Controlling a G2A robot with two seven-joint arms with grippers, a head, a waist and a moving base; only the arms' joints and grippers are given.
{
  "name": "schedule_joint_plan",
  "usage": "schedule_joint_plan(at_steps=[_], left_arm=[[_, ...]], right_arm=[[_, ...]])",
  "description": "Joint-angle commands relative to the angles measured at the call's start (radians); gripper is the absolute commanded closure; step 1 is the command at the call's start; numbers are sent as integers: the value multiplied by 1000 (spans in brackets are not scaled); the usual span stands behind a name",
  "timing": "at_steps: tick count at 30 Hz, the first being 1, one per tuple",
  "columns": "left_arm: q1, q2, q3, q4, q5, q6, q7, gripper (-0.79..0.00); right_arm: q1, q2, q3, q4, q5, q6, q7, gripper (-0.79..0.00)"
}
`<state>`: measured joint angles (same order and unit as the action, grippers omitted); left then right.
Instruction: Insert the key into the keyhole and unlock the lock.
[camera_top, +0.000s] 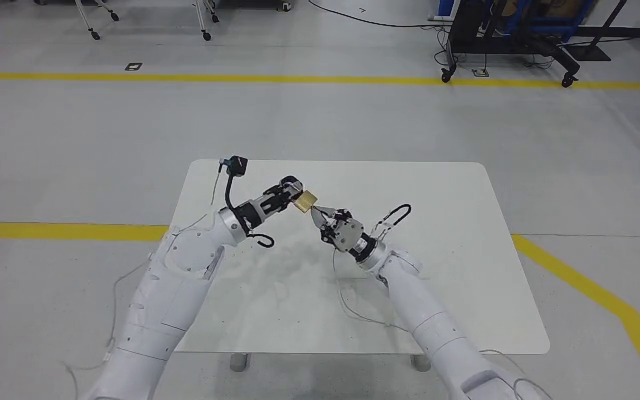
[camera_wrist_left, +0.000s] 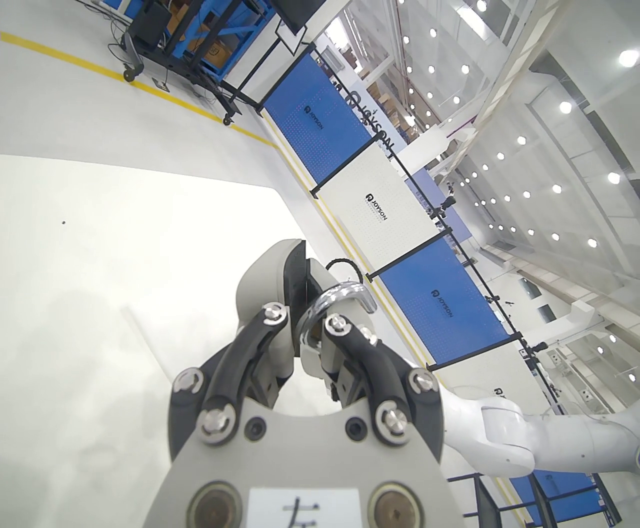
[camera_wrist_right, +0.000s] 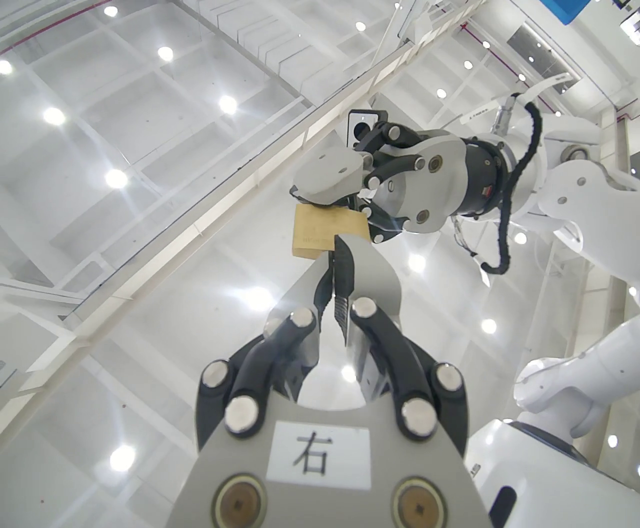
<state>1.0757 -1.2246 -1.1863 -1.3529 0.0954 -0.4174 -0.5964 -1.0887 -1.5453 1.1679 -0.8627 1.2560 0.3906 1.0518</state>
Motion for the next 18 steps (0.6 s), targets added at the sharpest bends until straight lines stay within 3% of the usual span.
schedule_joint_plan(at_steps=[1, 3, 4, 5, 12, 18], left_arm=[[2, -1, 1, 1, -23, 2, -6, 0], [0, -2, 1, 10, -59, 7, -17, 0], [-2, -2, 1, 16, -85, 10, -25, 0], [-5, -3, -1, 24, -115, 11, -35, 0], [-25, -5, -16, 79, -218, 71, -58, 0], [-91, -20, 68, 151, -231, 273, -169, 0]], right_arm=[[2, 2, 0, -3, -18, -25, 0, -92], [2, 6, 3, -12, -47, -62, -1, -283], [1, 8, 4, -21, -69, -86, -2, -465], [-2, 12, 6, -28, -93, -107, -7, -785], [-70, 55, 89, -182, -310, -336, -84, -785], [-264, 118, 285, -549, -642, -534, -278, -785]])
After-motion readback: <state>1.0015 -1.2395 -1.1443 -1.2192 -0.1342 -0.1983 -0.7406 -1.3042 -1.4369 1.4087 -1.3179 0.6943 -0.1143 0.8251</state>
